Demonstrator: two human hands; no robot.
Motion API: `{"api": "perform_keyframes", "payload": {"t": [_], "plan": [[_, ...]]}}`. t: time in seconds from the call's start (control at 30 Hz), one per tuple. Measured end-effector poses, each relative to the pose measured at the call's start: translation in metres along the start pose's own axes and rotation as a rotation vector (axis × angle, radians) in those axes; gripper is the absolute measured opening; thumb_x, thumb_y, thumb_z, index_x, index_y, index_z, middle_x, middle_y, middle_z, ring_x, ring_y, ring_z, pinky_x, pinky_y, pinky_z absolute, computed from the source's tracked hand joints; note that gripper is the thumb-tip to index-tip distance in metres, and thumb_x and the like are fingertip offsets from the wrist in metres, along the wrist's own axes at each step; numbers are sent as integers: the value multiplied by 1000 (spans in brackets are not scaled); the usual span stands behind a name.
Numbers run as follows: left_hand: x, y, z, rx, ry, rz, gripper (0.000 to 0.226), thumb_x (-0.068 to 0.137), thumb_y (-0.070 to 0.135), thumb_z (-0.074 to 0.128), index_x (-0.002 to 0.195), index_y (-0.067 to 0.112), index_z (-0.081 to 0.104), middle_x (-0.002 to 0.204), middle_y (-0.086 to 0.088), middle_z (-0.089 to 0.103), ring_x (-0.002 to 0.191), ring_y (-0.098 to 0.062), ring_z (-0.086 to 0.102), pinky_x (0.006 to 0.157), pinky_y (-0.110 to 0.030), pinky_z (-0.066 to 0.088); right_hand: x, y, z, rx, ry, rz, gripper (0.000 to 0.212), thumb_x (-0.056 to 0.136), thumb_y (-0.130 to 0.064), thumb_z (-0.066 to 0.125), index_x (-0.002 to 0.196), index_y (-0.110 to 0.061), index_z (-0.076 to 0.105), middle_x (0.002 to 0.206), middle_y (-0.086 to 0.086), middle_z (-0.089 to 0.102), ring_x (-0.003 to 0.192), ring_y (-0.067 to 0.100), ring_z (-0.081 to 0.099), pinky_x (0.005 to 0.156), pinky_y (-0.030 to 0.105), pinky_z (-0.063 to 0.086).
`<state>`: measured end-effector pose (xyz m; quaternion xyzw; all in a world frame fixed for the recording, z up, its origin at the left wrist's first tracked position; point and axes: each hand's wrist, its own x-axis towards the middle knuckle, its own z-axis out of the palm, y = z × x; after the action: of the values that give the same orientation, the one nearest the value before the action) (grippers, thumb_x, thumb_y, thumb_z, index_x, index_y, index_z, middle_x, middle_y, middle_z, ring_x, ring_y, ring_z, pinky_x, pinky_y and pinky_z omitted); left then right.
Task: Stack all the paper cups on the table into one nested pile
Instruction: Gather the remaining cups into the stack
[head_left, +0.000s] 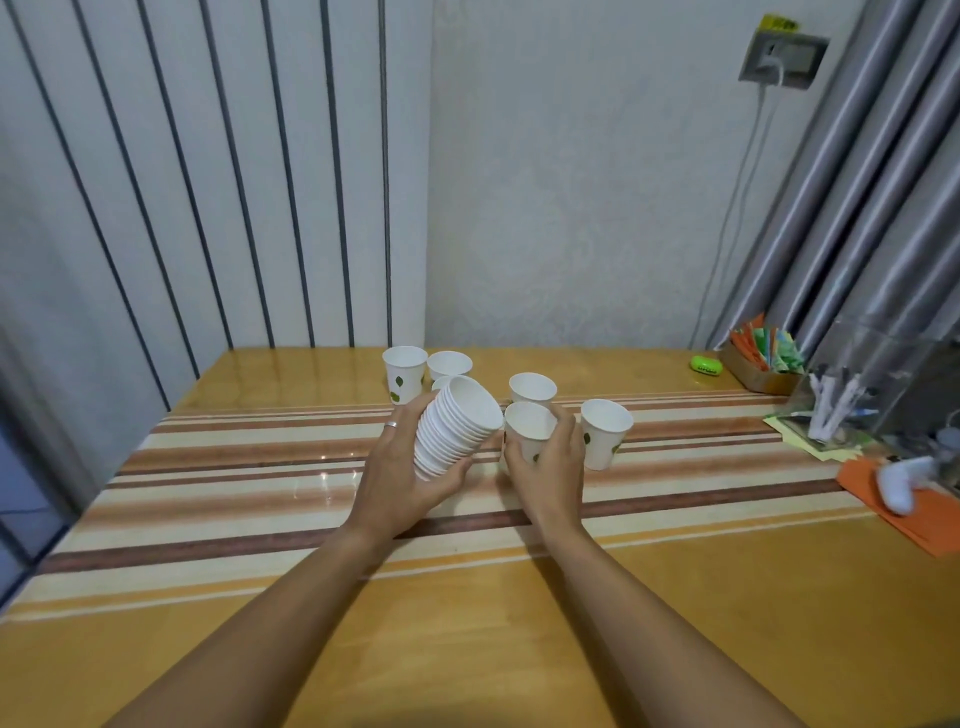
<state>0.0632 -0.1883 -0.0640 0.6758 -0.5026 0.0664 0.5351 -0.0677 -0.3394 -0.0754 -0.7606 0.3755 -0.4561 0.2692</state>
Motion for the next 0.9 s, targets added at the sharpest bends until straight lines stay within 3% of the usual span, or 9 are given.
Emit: {"api": "perform_keyframes", "payload": {"t": [0.13, 0.23, 0.37, 0.53, 0.67, 0.8, 0.9], "plan": [[3, -4, -3, 7, 24, -9, 83, 76, 50, 80, 150, 25, 51, 135, 4, 62, 118, -9, 58, 93, -15, 43, 0, -22, -11, 134, 88, -74, 62, 90, -46, 58, 140, -11, 46, 132, 5, 51, 120, 20, 50, 99, 32, 43], [7, -13, -13, 80, 41, 18, 83, 72, 49, 80, 148, 24, 55, 128, 1, 64, 112, -16, 62, 88, -32, 50, 5, -34, -15, 201, 120, -121, 59, 94, -43, 57, 142, -11, 44, 133, 3, 49, 120, 18, 49, 100, 26, 39], [10, -30, -25, 258, -27, 90, 81, 72, 48, 80, 146, 23, 57, 120, -3, 63, 101, -25, 65, 80, -47, 57, 5, -48, -13, 257, 136, -164, 55, 97, -36, 56, 143, -7, 44, 134, 5, 49, 118, 10, 46, 97, 6, 33], [10, -28, -22, 284, -45, 103, 82, 70, 47, 84, 145, 23, 58, 116, -3, 64, 95, -26, 69, 77, -46, 57, -2, -58, -4, 344, 83, -219, 54, 99, -37, 52, 144, -8, 43, 136, 6, 52, 121, 22, 53, 98, 36, 49], [9, -26, -22, 237, -12, 62, 82, 72, 48, 80, 147, 22, 57, 121, -4, 64, 98, -25, 68, 79, -44, 57, -8, -65, 0, 327, -65, -159, 66, 97, -45, 53, 152, -12, 37, 145, 6, 53, 128, 16, 53, 102, 30, 46], [8, -27, -21, 212, 1, 62, 82, 74, 48, 82, 147, 20, 57, 125, -1, 65, 104, -23, 67, 82, -45, 57, -14, -62, 12, 261, -275, -197, 68, 99, -58, 43, 156, -21, 40, 150, -6, 53, 138, 15, 51, 112, 40, 46], [8, -27, -22, 195, 27, 56, 80, 75, 48, 81, 147, 21, 56, 125, 0, 65, 106, -21, 66, 84, -42, 56, -17, -64, 18, 296, -302, -181, 72, 100, -61, 33, 155, -17, 47, 155, -2, 52, 145, 8, 44, 118, 18, 33]]}}
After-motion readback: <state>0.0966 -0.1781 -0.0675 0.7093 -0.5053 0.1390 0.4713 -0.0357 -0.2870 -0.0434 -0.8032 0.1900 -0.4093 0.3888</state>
